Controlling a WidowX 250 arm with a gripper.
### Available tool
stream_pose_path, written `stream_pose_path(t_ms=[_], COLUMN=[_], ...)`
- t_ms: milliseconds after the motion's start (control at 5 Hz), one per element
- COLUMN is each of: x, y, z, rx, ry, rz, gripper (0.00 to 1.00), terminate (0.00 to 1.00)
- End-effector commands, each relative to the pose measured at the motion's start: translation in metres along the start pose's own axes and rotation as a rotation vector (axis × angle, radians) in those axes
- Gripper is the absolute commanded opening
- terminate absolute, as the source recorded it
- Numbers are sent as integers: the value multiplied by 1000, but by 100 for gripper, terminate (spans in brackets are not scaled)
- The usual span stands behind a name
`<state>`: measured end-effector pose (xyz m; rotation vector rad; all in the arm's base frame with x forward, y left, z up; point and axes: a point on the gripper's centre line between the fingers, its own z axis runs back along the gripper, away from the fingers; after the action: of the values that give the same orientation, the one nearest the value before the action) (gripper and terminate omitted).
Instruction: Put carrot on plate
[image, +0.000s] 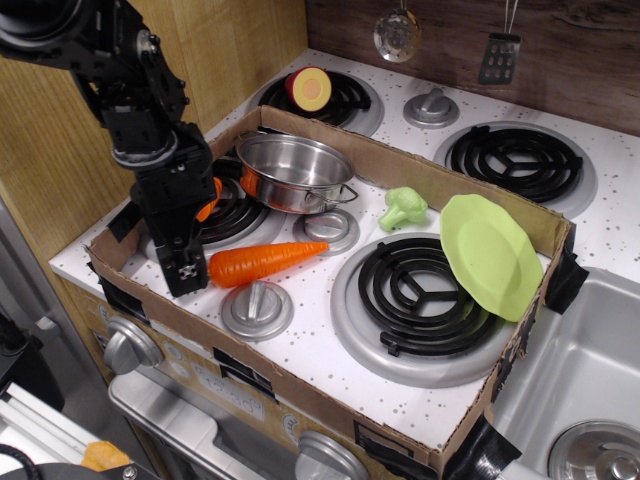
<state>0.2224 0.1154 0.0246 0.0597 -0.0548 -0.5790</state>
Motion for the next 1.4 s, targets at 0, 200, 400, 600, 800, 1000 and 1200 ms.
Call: stream_pose_path(t_ms=[0,200,400,600,800,1000,1200], x=[16,10,3,1,1,1,11], y=[9,-5,-13,-17,-17,-17,-14], z=[-4,-9,-13,-17,-20,-10,13], rx=[19,37,52,48,33,39,81], ry=[-26,-39,-44,-30,-36,-33,-48], rz=[15,53,68,75,69,47,12], gripper=[100,100,100,100,0,0,0], terminate=[0,0,0,0,0,0,0])
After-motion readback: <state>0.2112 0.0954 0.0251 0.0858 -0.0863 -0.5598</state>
